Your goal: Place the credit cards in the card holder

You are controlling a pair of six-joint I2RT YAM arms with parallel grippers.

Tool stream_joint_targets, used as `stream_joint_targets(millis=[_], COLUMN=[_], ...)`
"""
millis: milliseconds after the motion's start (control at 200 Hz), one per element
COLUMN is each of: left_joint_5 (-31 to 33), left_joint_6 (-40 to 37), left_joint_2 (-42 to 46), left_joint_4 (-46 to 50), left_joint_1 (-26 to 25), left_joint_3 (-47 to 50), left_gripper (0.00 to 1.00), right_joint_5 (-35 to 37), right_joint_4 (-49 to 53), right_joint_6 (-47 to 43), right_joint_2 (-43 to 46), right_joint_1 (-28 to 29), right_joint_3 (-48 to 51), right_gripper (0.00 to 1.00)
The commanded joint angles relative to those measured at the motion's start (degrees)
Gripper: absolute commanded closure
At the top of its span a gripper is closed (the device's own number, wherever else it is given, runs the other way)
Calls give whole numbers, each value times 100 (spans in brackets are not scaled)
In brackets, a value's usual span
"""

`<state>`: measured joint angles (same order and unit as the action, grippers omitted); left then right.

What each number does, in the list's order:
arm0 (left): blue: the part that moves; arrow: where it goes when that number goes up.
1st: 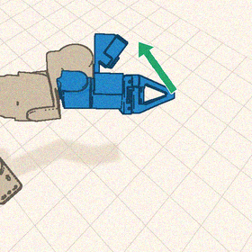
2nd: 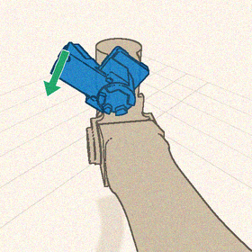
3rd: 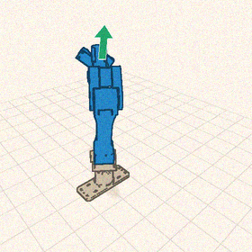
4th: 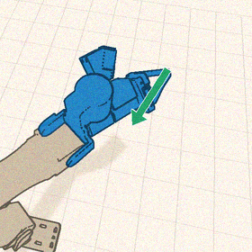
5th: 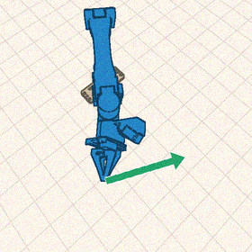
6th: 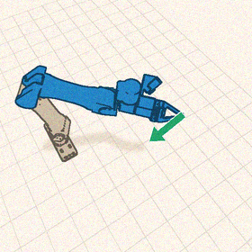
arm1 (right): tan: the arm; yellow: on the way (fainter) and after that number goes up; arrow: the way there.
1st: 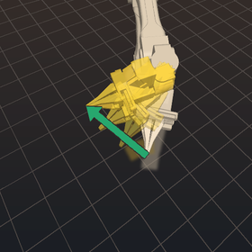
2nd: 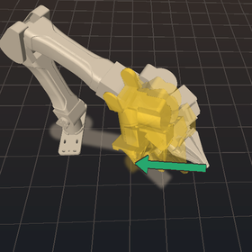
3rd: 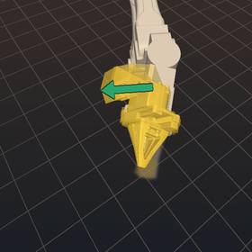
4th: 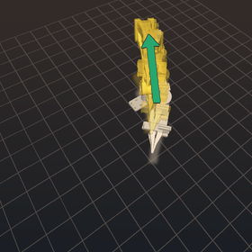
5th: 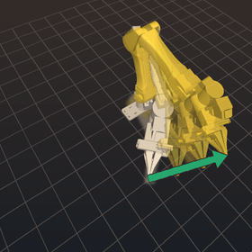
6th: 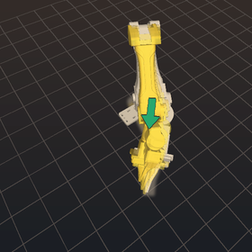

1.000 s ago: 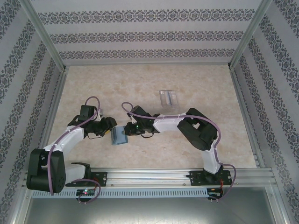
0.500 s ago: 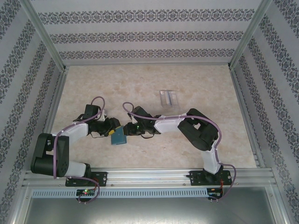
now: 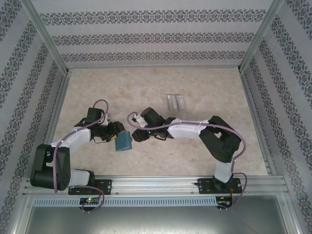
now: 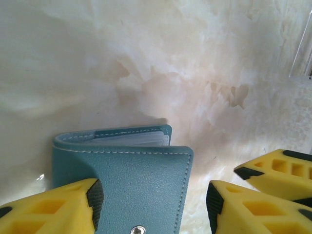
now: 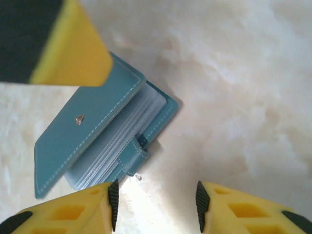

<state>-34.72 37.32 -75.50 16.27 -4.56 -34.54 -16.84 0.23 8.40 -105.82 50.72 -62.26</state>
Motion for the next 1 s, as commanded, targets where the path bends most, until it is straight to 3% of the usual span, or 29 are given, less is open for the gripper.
stream_joint_targets(millis=[0, 150, 340, 719, 859, 924, 999], left_joint_5=[461, 728, 592, 694, 732, 741, 731], left_joint_6=[-126, -76, 14, 5, -58, -66, -61], left_joint_2=[261, 442, 434, 262, 278, 267, 240], left_joint_4=[579, 886, 701, 629, 702, 702, 669], left_joint_1=[-44, 51, 72, 69, 70, 75, 69], left_joint_3=[-185, -181, 21, 114, 100, 109, 139], left_gripper=[38, 39, 40, 43, 43, 43, 43], right_joint_5=[-479, -768, -754, -575, -453, -388, -343], right_joint_4=[255, 271, 940, 2459, 2483, 2268, 2040], right_joint_6=[-2026, -3082, -3972, -4626, -4604, -4498, -4400], right_joint_2=[-86, -344, -704, -1748, -1814, -1720, -1608], right_joint_1=[-36, -35, -36, 212, 264, 264, 264], right_joint_3=[-135, -278, -831, -2351, -2361, -2181, -1977], right_gripper=[48, 42, 41, 45, 54, 68, 74])
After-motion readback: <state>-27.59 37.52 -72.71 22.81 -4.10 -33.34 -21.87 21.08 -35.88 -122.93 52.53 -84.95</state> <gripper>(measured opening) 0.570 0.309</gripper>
